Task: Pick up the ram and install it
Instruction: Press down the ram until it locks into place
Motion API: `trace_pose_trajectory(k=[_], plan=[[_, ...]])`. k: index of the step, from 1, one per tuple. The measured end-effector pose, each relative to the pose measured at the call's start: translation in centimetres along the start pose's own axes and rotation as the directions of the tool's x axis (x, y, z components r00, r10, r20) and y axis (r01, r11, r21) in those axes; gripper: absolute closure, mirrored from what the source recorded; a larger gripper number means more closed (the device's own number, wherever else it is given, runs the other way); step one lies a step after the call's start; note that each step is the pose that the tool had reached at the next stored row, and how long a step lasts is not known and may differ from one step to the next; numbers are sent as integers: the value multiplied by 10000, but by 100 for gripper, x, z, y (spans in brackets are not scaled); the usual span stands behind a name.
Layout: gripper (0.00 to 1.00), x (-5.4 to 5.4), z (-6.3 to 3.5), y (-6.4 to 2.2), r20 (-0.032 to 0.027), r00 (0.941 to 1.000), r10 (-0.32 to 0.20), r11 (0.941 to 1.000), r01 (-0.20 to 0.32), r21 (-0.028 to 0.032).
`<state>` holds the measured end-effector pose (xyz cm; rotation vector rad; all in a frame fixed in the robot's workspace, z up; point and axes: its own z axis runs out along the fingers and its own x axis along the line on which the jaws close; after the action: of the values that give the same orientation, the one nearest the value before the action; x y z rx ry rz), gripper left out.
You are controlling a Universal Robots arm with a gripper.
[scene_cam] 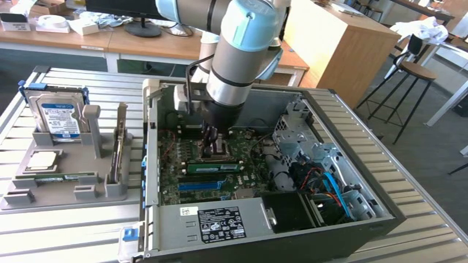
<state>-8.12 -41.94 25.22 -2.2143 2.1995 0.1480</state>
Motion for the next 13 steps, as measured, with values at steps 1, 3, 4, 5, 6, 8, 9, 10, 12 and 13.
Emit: trace_pose_trajectory(k=[1,3,4,5,6,8,9,10,12,13], plan=[[90,2,0,1,-1,10000,1,10000,-1,-1],[90,18,-1,2,0,10000,1,10000,-1,-1],[90,26,-2,1,0,10000,1,10000,-1,0],[90,35,-3,1,0,10000,1,10000,-1,0],[90,42,-3,2,0,10000,1,10000,-1,0],[90,49,-4,2,1,10000,2,10000,-2,0],[90,49,-4,2,1,10000,3,10000,-3,1],[90,49,-3,2,1,10000,3,10000,-3,1],[90,49,-3,10,1,10000,1,10000,-1,1],[90,49,-3,18,1,10000,1,10000,-1,3]])
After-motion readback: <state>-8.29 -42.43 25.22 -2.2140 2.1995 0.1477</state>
